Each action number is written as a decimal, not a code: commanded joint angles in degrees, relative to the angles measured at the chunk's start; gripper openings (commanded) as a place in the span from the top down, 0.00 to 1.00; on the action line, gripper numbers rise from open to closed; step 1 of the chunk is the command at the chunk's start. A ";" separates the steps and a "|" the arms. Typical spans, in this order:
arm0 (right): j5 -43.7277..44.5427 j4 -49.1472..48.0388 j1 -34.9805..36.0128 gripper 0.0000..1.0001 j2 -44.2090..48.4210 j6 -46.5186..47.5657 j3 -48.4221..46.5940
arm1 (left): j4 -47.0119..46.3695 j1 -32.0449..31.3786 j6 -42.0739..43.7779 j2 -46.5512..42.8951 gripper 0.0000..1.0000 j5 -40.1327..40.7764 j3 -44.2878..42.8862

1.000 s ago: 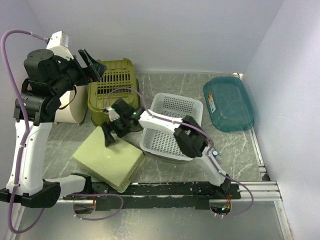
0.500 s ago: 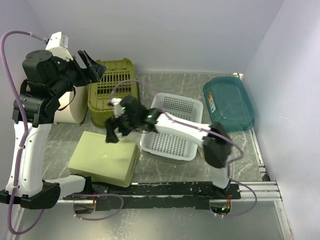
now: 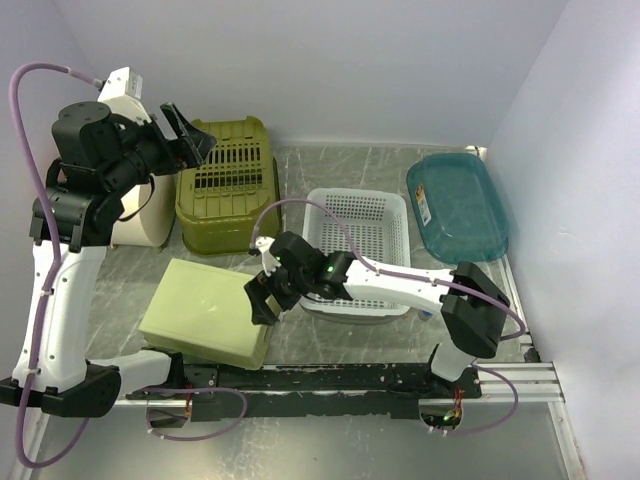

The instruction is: Turn the large container upside down

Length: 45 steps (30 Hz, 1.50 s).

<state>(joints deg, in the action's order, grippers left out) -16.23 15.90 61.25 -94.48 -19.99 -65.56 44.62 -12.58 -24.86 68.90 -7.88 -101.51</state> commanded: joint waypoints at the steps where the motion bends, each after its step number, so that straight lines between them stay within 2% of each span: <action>1: -0.35 0.12 0.53 0.04 0.84 -1.25 2.16 | -2.35 0.01 -0.42 -0.07 0.07 -2.07 0.80; 9: -1.21 -4.96 1.17 0.04 -8.21 -2.37 -3.78 | -2.19 0.01 -0.74 -0.09 0.08 -2.10 0.76; 20: -6.10 -7.18 1.44 0.04 -22.20 -0.57 -19.95 | -1.32 0.01 -0.51 0.14 0.08 -2.13 0.32; 24: -9.08 -6.68 2.69 0.04 -23.98 -0.29 -25.83 | -2.02 0.01 -0.71 0.34 0.08 -3.13 1.27; 27: -12.59 -3.38 1.47 0.04 -22.03 -0.78 -29.41 | -1.22 0.01 -0.15 0.84 0.08 -3.26 0.84; 29: -10.23 -0.50 -0.52 0.03 -16.44 0.39 -28.95 | -0.19 0.01 0.71 1.28 0.07 -2.70 -0.11; 33: -1.01 1.71 -8.64 0.00 -1.23 0.46 -19.73 | -0.22 0.01 1.26 1.51 0.08 -2.80 0.01; 36: 14.18 8.30 -16.18 0.00 4.88 -2.92 -15.59 | -0.05 -0.39 0.71 2.58 0.10 -2.14 0.54; 38: 24.31 14.13 -19.67 0.00 6.10 -6.11 -14.78 | -0.19 -2.21 0.48 3.01 0.10 -0.29 1.60; 40: 30.01 19.74 -22.31 0.00 5.20 -9.60 -15.64 | -0.71 -4.38 0.19 3.20 0.10 2.31 3.70; 42: 30.86 23.03 -22.80 0.00 3.55 -11.60 -16.59 | -1.56 -6.87 -0.21 3.38 0.10 3.86 6.46; 45: 28.21 22.71 -22.83 0.00 1.58 -13.77 -15.93 | -1.59 -10.33 -0.13 4.42 0.09 6.69 9.79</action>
<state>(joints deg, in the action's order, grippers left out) 8.05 30.59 37.58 -88.66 -28.71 -83.11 43.94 -19.16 -24.75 71.79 -5.96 -95.26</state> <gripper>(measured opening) 0.999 0.904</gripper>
